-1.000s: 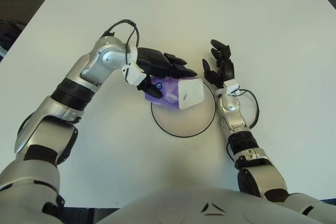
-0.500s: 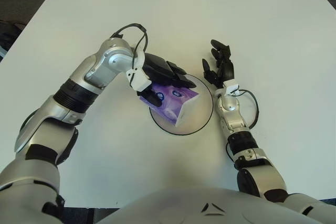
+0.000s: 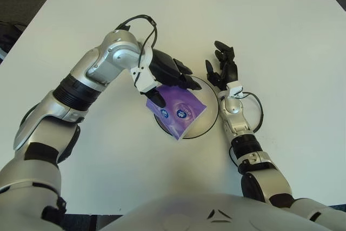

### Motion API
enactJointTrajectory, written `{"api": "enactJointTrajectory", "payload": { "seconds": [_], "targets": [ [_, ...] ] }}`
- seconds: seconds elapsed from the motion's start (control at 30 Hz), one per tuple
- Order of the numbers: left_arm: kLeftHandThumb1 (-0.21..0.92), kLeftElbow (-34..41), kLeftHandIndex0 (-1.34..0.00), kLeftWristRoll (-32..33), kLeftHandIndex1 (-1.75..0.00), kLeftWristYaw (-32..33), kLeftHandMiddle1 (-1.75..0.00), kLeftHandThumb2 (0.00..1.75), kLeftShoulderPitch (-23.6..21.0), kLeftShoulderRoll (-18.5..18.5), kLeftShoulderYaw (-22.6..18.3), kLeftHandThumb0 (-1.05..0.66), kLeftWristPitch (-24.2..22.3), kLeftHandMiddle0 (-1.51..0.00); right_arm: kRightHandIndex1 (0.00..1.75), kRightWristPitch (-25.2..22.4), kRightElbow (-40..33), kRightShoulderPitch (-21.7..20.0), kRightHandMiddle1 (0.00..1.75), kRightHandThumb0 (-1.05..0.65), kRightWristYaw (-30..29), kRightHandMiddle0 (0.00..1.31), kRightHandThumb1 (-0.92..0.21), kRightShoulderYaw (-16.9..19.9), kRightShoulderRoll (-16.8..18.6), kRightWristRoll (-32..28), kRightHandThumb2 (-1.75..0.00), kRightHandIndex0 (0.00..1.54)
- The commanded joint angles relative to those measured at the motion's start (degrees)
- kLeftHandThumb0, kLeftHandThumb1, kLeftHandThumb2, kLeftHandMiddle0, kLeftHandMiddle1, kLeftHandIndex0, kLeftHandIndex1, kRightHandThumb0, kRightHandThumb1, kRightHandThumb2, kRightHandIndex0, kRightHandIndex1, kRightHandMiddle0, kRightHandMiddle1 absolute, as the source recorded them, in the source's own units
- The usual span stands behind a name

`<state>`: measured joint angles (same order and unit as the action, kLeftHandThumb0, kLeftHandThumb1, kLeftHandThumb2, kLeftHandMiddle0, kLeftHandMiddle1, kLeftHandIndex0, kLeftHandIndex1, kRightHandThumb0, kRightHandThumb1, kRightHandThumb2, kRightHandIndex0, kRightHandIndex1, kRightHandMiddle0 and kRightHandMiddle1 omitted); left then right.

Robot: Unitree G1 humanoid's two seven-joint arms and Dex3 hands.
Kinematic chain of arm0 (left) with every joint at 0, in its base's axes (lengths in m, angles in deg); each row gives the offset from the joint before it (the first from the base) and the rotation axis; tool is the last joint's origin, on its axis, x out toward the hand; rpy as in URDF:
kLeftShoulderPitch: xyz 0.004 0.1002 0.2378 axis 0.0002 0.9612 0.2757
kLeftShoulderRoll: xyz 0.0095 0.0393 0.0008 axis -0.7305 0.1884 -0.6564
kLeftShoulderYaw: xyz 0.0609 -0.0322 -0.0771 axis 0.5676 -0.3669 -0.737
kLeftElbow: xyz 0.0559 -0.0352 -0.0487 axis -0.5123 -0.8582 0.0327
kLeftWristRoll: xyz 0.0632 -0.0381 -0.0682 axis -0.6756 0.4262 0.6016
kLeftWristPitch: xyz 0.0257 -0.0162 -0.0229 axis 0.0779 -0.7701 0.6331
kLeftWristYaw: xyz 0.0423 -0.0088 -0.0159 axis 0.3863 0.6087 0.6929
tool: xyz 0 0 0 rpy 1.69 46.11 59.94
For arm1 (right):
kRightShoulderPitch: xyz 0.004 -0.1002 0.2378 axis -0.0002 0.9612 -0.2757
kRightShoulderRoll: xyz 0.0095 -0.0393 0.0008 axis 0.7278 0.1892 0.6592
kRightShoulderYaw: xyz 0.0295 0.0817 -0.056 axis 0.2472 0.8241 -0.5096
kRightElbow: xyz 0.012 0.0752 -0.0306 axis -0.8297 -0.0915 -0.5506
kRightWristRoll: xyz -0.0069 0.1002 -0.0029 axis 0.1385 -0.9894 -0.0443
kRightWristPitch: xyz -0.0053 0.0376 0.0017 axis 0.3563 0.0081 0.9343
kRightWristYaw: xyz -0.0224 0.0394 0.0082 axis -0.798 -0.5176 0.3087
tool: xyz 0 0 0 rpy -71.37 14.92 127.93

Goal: Put the tissue paper into the plate.

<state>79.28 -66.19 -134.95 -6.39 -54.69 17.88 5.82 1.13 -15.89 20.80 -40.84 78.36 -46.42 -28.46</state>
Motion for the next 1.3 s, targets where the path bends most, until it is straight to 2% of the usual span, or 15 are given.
{"api": "enactJointTrajectory", "payload": {
  "seconds": [0.0, 0.37, 0.93, 1.07, 1.13, 1.27],
  "targets": [
    [0.92, -0.36, 0.0, 0.04, 0.0, -0.94, 0.0, 0.89, -0.95, -0.91, 0.57, -1.05, 0.78, 0.0, 0.54, -4.21, 7.44, 6.03, 0.78, -0.65, 0.94, 0.0, -0.92, -0.03, 0.95, -0.85, -0.5, 0.15],
    [0.92, -1.24, 0.0, 0.27, 0.0, -0.31, 0.0, 0.94, -0.33, -1.24, -0.21, -1.05, 1.79, 0.0, 0.52, -3.79, 8.62, 5.5, 0.75, -0.67, 0.78, 0.0, -0.92, -0.93, 0.64, 0.61, -0.54, 0.16],
    [0.92, -1.77, 0.0, 1.36, 0.0, 1.94, 0.0, 0.96, 1.69, -1.67, -1.5, -1.05, -0.02, 0.0, 0.52, -3.4, 9.73, 5.03, 0.75, -0.69, 0.89, 0.0, -0.92, -1.4, 0.5, 0.94, -0.54, 0.14],
    [0.92, -2.74, 0.0, 3.18, 0.0, 4.43, 0.0, 0.94, 3.22, -1.3, -3.29, -1.05, 0.66, 0.0, 0.52, -2.1, 12.39, 4.28, 0.75, -0.63, 1.22, 0.0, -0.92, -0.85, 0.55, 0.21, -0.55, 0.14],
    [0.92, -3.33, 0.0, 3.87, 0.0, 6.24, 0.0, 0.94, 4.01, -1.04, -4.37, -1.05, 1.52, 0.0, 0.5, 0.53, 17.37, 2.9, 0.73, -0.59, 3.31, 0.0, -0.92, 0.32, -0.36, -1.23, -0.57, 0.12],
    [0.92, -5.39, 0.0, 5.02, 0.0, 11.52, 0.0, 0.93, 5.43, -0.08, -7.31, -1.05, 4.18, 0.0, 0.45, 1.9, 16.37, 3.51, 0.65, -0.61, 3.17, 0.0, -0.92, -0.45, -0.51, -0.26, -0.63, 0.08]
  ]
}}
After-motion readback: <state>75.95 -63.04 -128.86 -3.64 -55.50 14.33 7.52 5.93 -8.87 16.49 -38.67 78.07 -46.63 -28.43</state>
